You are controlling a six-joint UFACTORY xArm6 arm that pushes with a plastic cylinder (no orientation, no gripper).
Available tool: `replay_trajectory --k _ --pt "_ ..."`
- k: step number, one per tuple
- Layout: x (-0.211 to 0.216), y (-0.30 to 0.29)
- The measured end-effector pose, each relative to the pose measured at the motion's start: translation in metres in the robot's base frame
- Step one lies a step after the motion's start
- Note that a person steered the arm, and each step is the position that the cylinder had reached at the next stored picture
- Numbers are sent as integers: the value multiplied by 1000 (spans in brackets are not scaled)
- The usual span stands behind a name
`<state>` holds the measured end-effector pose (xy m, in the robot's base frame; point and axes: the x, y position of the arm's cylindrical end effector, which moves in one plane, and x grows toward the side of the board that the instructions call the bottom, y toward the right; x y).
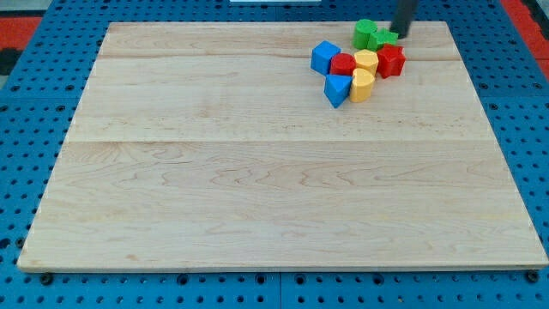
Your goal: Push the green circle to the center left of the board
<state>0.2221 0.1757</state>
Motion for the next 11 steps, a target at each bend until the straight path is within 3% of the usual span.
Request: replay_trajectory --k 1,2,3,5,7,9,10,11 --pt "-2 -53" --pt "-1 -59" --pt "-24 -23" --pt "37 -158" --pt "0 -146" --pt "93 -292" --pt "118 -313" --pt "133 -288"
